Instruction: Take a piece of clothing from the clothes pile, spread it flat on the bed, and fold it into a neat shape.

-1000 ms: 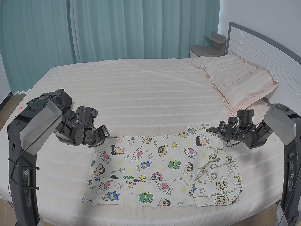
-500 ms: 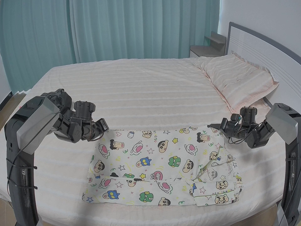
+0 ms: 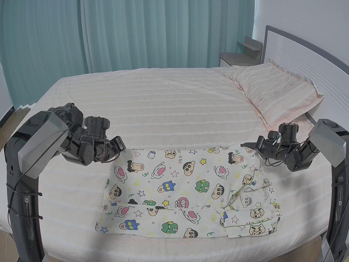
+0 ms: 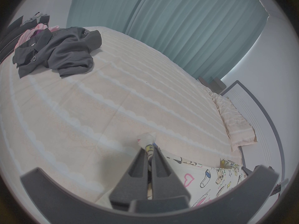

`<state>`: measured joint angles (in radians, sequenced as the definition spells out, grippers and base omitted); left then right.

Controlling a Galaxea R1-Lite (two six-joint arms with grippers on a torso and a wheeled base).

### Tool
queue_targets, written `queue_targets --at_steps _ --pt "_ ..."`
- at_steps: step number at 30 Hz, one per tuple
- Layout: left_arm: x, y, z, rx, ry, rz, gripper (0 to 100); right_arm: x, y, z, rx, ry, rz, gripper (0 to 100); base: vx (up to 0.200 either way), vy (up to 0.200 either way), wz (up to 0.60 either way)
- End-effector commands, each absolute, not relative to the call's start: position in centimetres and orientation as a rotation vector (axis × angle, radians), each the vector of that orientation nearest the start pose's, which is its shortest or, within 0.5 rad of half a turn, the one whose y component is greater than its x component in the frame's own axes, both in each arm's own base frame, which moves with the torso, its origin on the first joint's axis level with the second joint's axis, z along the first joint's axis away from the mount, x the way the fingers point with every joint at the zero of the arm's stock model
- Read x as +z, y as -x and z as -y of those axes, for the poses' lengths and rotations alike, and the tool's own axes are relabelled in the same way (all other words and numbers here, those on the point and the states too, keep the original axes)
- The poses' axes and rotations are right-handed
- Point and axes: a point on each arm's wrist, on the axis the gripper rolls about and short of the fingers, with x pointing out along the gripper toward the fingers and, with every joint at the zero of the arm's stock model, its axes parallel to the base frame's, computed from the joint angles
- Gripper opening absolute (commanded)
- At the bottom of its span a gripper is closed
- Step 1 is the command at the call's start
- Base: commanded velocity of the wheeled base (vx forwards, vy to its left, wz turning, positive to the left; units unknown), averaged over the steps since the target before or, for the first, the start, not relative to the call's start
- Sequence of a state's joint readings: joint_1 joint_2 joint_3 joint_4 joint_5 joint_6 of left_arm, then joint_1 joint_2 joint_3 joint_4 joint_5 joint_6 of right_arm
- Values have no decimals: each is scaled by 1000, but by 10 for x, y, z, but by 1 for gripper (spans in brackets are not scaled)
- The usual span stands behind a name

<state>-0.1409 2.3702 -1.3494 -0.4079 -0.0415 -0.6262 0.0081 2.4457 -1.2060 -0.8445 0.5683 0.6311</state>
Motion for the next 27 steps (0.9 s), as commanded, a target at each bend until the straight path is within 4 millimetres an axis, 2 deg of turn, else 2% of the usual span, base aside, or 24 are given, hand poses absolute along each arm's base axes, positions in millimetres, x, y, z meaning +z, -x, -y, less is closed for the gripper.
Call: queue_targets --at_steps 1,7,9,11,15,22,27 --pt "47 -442 64 16 573 -659 0 22 -443 -12 426 -715 -552 0 0 0 0" --pt "49 -426 62 18 561 -691 0 33 -420 -10 426 -715 -581 0 0 0 0" --pt "47 -419 60 18 544 -709 0 33 -408 -10 426 -703 -601 0 0 0 0" --pt "48 -417 60 16 536 -712 0 33 -404 -10 428 -694 -606 0 0 0 0" --pt "44 -396 57 17 498 -760 0 31 -371 -9 450 -630 -658 0 0 0 0" --pt "46 -366 54 -18 501 -823 0 42 -334 -10 501 -616 -681 0 0 0 0" --pt "40 -339 54 -30 499 -898 0 29 -310 -11 502 -583 -743 0 0 0 0"
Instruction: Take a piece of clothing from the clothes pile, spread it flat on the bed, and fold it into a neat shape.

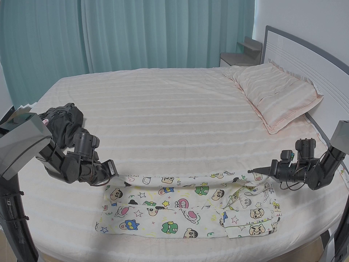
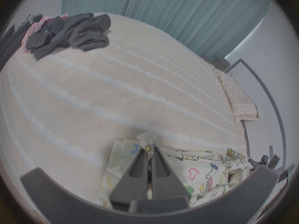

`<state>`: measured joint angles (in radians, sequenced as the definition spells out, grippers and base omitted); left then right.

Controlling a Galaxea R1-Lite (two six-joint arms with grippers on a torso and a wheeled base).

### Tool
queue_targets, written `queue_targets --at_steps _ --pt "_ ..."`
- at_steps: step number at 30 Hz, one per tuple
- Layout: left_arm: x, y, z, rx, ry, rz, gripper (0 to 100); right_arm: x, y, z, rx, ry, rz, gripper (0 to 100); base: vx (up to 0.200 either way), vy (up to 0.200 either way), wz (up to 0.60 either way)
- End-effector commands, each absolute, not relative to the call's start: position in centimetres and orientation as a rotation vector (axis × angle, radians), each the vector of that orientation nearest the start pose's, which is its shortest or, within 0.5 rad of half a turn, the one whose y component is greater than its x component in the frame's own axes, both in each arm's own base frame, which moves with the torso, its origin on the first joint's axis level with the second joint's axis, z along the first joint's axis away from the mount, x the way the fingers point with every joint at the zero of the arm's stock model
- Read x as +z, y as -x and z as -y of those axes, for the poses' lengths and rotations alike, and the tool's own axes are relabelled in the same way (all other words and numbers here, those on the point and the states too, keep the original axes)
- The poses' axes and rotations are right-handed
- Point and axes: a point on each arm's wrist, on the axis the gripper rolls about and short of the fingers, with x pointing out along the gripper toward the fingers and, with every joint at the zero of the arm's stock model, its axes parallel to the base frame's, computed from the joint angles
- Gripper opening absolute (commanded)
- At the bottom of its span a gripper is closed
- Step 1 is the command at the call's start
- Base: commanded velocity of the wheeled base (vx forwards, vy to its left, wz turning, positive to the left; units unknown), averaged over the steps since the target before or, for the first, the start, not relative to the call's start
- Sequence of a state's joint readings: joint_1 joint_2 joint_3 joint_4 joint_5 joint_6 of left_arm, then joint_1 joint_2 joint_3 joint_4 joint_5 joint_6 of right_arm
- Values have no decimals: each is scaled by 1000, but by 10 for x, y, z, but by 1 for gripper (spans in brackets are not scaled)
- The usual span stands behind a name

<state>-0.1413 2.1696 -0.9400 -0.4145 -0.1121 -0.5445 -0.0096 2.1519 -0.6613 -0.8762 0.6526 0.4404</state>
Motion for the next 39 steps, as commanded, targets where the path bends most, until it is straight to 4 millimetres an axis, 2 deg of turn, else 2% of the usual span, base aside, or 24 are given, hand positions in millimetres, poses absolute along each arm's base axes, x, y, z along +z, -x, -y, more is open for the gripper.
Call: queue_targets --at_steps 1,2,4,12,20,27,28,34,39 --pt "40 -339 54 -30 499 -898 0 29 -310 -11 502 -583 -743 0 0 0 0" --pt "35 -331 54 -31 497 -929 0 22 -300 -11 508 -558 -768 0 0 0 0" --pt "32 -327 56 -33 492 -948 0 17 -293 -11 512 -544 -789 0 0 0 0" --pt "14 -318 64 -34 468 -1022 0 -3 -272 -8 501 -517 -852 0 0 0 0" --pt "0 -318 68 -40 435 -1062 0 -17 -264 -7 500 -487 -897 0 0 0 0" --pt "-1 -319 68 -53 407 -1062 0 -20 -261 -8 500 -485 -912 0 0 0 0" --pt "-1 -319 67 -50 409 -1060 100 -19 -261 -8 500 -485 -910 100 0 0 0" --pt "7 -318 62 -39 436 -1042 100 -14 -255 -3 483 -495 -900 100 0 0 0" --pt "31 -312 40 8 579 -984 100 4 -248 16 420 -516 -830 100 0 0 0"
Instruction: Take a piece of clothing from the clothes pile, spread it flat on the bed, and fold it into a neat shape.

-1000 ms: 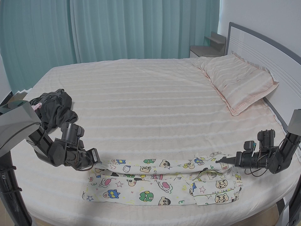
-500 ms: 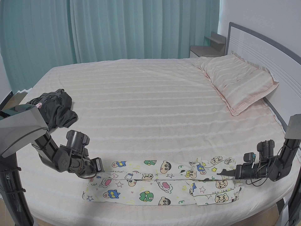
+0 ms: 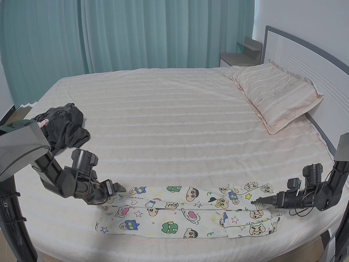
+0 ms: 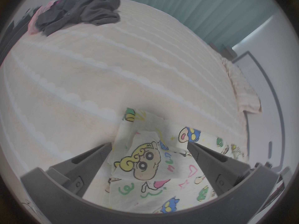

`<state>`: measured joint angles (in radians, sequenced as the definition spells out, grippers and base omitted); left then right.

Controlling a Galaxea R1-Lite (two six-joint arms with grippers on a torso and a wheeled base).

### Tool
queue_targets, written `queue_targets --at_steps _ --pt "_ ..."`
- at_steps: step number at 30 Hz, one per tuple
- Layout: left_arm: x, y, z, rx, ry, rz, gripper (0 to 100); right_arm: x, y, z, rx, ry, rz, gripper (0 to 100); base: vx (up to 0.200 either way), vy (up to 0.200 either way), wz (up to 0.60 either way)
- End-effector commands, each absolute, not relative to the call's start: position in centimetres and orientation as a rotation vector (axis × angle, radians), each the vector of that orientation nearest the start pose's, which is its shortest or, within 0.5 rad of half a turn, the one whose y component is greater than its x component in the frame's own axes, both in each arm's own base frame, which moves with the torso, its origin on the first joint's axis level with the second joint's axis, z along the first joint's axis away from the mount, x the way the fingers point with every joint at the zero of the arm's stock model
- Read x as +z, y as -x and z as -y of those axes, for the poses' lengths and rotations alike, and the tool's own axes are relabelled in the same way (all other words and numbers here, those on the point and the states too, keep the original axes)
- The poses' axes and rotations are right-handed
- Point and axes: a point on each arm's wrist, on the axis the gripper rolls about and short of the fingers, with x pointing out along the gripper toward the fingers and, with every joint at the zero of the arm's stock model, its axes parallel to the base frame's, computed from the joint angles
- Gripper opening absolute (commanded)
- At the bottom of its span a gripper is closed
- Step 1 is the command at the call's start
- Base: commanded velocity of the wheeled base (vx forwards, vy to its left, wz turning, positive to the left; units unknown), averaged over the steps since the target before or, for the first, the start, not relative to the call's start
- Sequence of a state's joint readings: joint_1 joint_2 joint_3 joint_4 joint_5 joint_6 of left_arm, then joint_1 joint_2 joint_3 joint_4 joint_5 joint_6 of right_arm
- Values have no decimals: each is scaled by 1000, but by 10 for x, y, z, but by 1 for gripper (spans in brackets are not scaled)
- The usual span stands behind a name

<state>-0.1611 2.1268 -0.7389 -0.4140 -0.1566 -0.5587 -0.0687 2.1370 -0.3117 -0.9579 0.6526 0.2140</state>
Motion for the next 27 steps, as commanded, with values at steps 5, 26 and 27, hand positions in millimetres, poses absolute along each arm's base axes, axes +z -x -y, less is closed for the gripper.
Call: queue_targets --at_steps 5,26,27 --pt "47 -301 17 16 699 -954 100 8 -240 23 388 -532 -823 100 0 0 0" --pt "65 -252 17 -97 1076 -921 100 -10 -254 5 280 -601 -913 0 0 0 0" --pt "65 -252 17 -96 1077 -920 100 -10 -254 5 272 -602 -915 0 0 0 0"
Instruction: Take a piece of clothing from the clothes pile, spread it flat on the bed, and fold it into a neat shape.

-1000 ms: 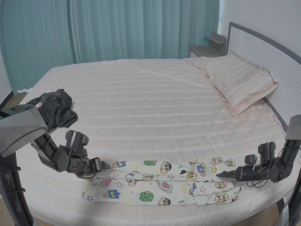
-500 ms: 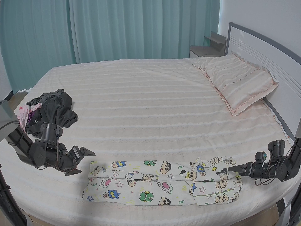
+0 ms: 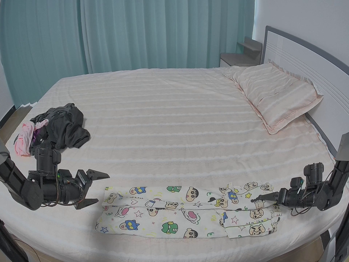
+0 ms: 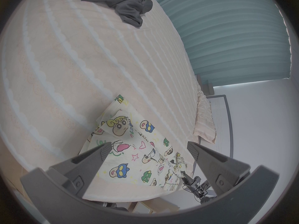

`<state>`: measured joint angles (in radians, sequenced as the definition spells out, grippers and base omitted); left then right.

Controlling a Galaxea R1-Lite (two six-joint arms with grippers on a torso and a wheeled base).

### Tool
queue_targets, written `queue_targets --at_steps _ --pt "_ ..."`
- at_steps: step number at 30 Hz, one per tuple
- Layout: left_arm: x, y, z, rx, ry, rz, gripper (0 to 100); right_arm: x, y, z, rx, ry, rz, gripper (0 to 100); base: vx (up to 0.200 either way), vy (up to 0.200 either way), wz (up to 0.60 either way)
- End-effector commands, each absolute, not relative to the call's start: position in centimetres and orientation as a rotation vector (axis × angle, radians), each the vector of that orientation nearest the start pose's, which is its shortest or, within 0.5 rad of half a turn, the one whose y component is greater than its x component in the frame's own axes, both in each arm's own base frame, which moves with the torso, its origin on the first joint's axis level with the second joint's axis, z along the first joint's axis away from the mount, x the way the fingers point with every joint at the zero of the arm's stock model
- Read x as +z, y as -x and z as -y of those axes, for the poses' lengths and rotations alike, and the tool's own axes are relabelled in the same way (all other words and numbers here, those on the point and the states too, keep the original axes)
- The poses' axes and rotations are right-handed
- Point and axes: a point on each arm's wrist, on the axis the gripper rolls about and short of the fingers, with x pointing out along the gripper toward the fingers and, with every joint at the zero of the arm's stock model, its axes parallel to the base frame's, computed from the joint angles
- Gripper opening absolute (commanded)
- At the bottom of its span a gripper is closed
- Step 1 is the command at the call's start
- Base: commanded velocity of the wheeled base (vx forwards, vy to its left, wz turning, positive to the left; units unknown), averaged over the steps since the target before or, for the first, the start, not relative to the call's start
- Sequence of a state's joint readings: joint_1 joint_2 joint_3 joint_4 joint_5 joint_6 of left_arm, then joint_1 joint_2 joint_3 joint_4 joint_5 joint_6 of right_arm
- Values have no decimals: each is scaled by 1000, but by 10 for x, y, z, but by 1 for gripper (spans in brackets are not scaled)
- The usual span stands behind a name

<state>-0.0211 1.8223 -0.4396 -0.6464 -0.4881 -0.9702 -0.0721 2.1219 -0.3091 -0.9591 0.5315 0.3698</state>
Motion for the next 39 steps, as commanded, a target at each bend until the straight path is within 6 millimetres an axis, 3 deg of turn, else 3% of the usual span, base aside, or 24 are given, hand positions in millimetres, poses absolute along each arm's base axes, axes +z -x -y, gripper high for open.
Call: queue_targets --at_steps 1,18,19,23,31,33,39 --pt "65 -251 17 -95 1077 -922 100 -10 -254 5 268 -603 -915 0 0 0 0" --pt "56 -248 18 -79 1072 -958 100 -17 -242 13 166 -598 -958 0 0 0 0" --pt "56 -249 17 -77 1072 -959 100 -17 -242 13 162 -597 -959 100 0 0 0" --pt "56 -249 17 -78 1074 -960 100 -7 -243 15 141 -574 -907 100 0 0 0" --pt "56 -248 19 -82 1074 -963 100 45 -257 16 87 -484 -669 100 0 0 0" --pt "55 -248 21 -87 1067 -968 100 48 -262 10 92 -471 -651 100 0 0 0" --pt "55 -247 25 -100 1060 -978 100 51 -276 -32 164 -466 -647 100 0 0 0"
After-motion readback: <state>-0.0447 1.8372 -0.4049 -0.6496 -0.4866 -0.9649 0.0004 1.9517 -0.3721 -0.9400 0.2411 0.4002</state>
